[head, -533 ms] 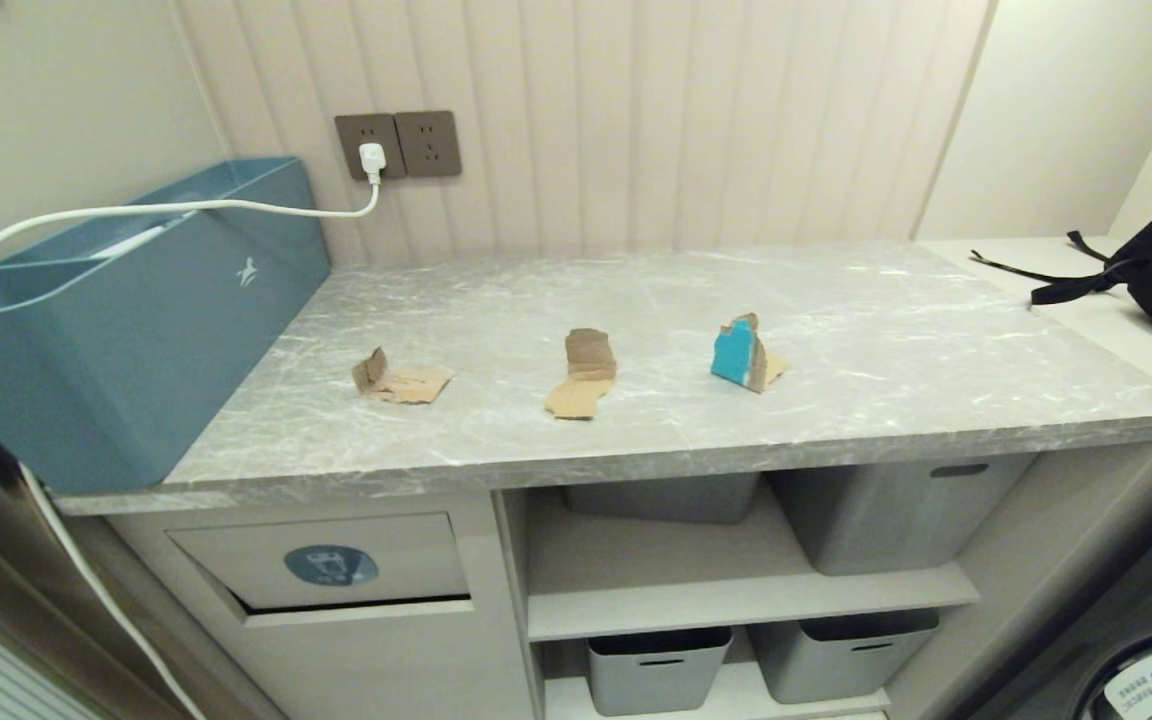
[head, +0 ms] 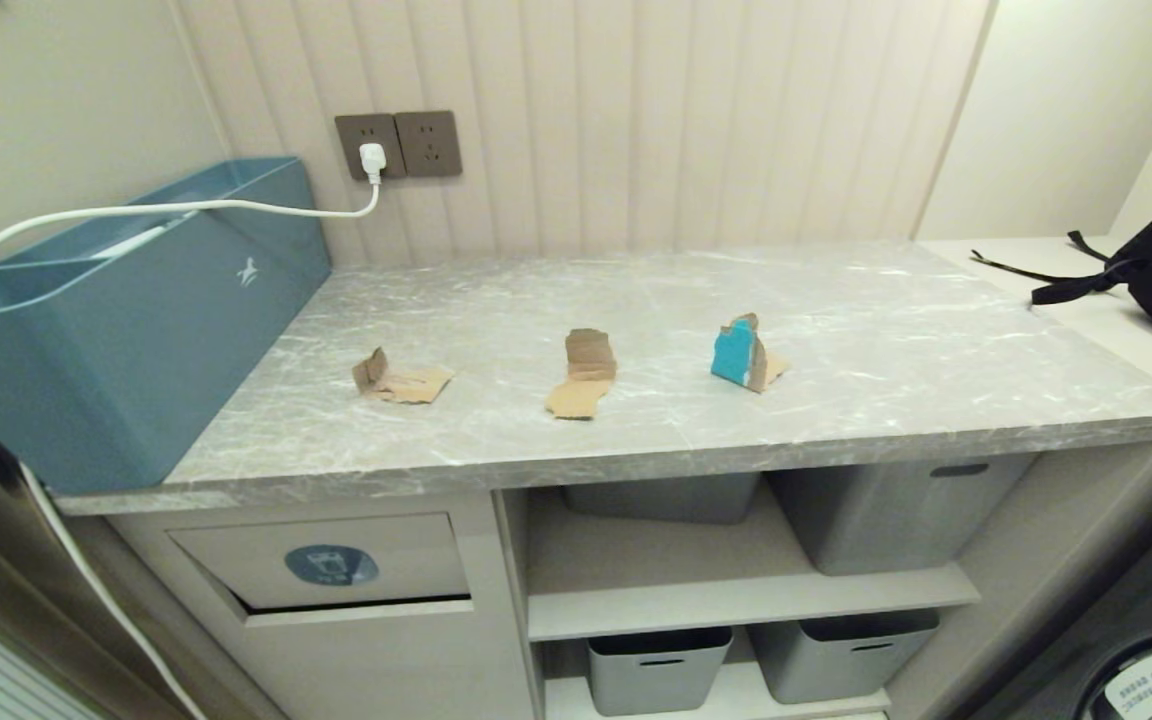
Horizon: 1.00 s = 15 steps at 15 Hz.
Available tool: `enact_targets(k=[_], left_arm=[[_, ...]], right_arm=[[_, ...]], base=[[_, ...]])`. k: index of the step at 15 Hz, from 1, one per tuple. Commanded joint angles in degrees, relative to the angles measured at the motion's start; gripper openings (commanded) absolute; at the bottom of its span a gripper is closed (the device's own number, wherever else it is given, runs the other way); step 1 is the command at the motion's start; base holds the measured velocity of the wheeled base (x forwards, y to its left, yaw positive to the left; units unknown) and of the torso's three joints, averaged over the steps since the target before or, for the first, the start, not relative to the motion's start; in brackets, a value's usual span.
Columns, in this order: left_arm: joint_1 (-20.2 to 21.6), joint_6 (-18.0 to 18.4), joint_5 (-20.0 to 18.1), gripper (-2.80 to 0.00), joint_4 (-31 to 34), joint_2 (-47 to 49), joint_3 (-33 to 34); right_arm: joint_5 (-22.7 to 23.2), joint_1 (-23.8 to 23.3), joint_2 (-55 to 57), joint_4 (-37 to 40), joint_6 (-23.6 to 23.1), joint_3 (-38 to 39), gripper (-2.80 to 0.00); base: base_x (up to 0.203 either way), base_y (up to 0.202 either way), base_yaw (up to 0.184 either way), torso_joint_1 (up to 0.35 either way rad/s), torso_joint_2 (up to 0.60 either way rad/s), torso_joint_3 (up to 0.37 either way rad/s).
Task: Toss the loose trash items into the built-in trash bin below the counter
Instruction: Pick up the garbage
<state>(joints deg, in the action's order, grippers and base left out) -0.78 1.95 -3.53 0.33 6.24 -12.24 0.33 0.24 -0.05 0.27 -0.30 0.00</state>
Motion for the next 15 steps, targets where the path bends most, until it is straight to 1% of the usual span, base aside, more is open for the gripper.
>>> enact_targets(k=[1,2,4,5,7,8,9,10,11,12,13,14,15], left_arm=[[-1.2,-0.2,-4.3,-2.80,-0.2,12.3,-6.0],[-2.0,-0.5,-7.9,-2.80,-0.4,19.9,-9.5],[-2.9,-1.0,-12.5,-2.80,-3.0,34.3,-14.6],[-3.3,-1.1,-14.7,0.00,-6.4,42.2,-16.9],[-3.7,-1.2,-17.6,0.00,-14.3,56.4,-21.2],[-3.9,-1.2,-18.2,0.00,-18.1,63.1,-24.0],[-4.0,-1.2,-17.9,0.00,-21.2,68.8,-27.2],[-4.2,-1.1,-16.5,0.00,-23.7,74.1,-30.8],[-4.3,-1.1,-14.1,0.00,-25.8,78.5,-34.3],[-4.4,-1.1,-12.0,0.00,-27.4,82.0,-36.5],[-4.4,-1.1,-10.5,0.00,-29.2,85.0,-38.1],[-4.4,-1.1,-9.8,0.00,-31.7,88.0,-39.0],[-4.4,-1.1,-9.4,0.00,-35.7,91.1,-39.4]], right_arm=[[0.0,0.0,0.0,0.0,0.0,0.0,-2.80],[0.0,0.0,0.0,0.0,0.0,0.0,-2.80],[0.0,0.0,0.0,0.0,0.0,0.0,-2.80],[0.0,0.0,0.0,0.0,0.0,0.0,-2.80],[0.0,0.0,0.0,0.0,0.0,0.0,-2.80],[0.0,0.0,0.0,0.0,0.0,0.0,-2.80],[0.0,0.0,0.0,0.0,0.0,0.0,-2.80],[0.0,0.0,0.0,0.0,0.0,0.0,-2.80],[0.0,0.0,0.0,0.0,0.0,0.0,-2.80],[0.0,0.0,0.0,0.0,0.0,0.0,-2.80],[0.0,0.0,0.0,0.0,0.0,0.0,-2.80],[0.0,0.0,0.0,0.0,0.0,0.0,-2.80],[0.0,0.0,0.0,0.0,0.0,0.0,-2.80]], base=[[0.000,0.000,0.000,0.000,0.00,0.000],[0.000,0.000,0.000,0.000,0.00,0.000],[0.000,0.000,0.000,0.000,0.00,0.000],[0.000,0.000,0.000,0.000,0.00,0.000],[0.000,0.000,0.000,0.000,0.00,0.000],[0.000,0.000,0.000,0.000,0.00,0.000],[0.000,0.000,0.000,0.000,0.00,0.000],[0.000,0.000,0.000,0.000,0.00,0.000],[0.000,0.000,0.000,0.000,0.00,0.000],[0.000,0.000,0.000,0.000,0.00,0.000],[0.000,0.000,0.000,0.000,0.00,0.000],[0.000,0.000,0.000,0.000,0.00,0.000],[0.000,0.000,0.000,0.000,0.00,0.000]])
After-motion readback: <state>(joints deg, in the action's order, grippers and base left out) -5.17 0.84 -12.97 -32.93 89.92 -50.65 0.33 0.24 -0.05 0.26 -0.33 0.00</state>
